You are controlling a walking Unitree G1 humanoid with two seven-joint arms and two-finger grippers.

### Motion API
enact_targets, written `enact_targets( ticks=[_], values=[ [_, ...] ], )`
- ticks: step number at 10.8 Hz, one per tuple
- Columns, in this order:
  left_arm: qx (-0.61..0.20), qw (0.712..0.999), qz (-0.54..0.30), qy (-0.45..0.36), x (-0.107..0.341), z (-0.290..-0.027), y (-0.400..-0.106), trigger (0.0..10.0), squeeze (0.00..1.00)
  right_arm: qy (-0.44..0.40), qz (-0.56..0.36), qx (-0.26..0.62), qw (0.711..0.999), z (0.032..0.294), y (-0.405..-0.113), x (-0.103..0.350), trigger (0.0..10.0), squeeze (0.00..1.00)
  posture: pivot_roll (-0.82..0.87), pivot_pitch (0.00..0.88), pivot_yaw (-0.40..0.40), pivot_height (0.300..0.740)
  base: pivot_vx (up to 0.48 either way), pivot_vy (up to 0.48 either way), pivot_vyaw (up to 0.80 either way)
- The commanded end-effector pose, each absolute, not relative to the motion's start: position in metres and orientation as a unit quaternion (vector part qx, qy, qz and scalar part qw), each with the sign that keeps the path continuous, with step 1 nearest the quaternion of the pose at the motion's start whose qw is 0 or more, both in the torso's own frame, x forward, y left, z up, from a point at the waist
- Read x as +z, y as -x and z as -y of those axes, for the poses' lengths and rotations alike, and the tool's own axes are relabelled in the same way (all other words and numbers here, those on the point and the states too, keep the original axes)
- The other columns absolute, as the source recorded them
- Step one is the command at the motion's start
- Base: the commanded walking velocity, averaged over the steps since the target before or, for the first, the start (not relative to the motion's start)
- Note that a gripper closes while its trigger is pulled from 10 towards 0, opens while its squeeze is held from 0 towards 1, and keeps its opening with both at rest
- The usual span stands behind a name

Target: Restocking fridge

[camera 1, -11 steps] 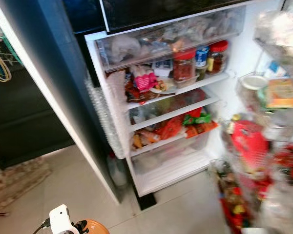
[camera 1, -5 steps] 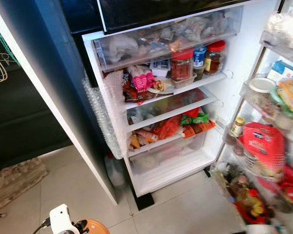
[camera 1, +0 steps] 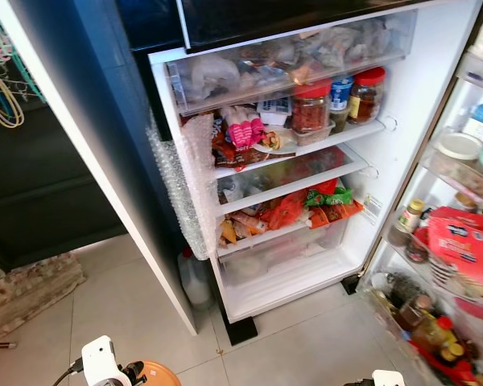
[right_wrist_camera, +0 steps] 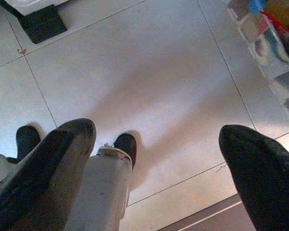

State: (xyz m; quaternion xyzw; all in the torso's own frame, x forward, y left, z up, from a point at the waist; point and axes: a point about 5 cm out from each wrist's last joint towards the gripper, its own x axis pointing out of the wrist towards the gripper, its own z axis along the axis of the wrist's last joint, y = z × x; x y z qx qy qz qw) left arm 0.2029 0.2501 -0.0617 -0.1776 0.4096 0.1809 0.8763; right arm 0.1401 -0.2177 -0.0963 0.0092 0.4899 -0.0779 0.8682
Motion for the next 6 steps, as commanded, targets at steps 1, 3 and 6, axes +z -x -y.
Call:
enact_targets(
  ticks=[1, 3, 6],
  values=[
    [0.182, 0.878, -0.408, 0.172, -0.0603, -0.2553, -0.2023, 10.0, 0.00, -0.018, -0.496, -0.074, 0.865, 0.2136, -0.1384, -0.0979, 10.0, 0.00, -0.04, 0.000, 0.074, 0.740, 0.000, -0.307, 0.00],
    [0.180, 0.879, -0.408, 0.170, -0.0604, -0.2553, -0.2020, 10.0, 0.00, -0.017, -0.503, -0.057, 0.862, 0.2079, -0.1375, -0.0994, 10.0, 0.00, -0.05, 0.000, 0.073, 0.740, 0.000, -0.307, 0.00],
    [0.179, 0.879, -0.409, 0.169, -0.0607, -0.2551, -0.2016, 10.0, 0.00, -0.014, -0.499, -0.048, 0.865, 0.2076, -0.1393, -0.0986, 10.0, 0.00, -0.05, 0.000, 0.074, 0.740, 0.000, -0.307, 0.67]
  ],
)
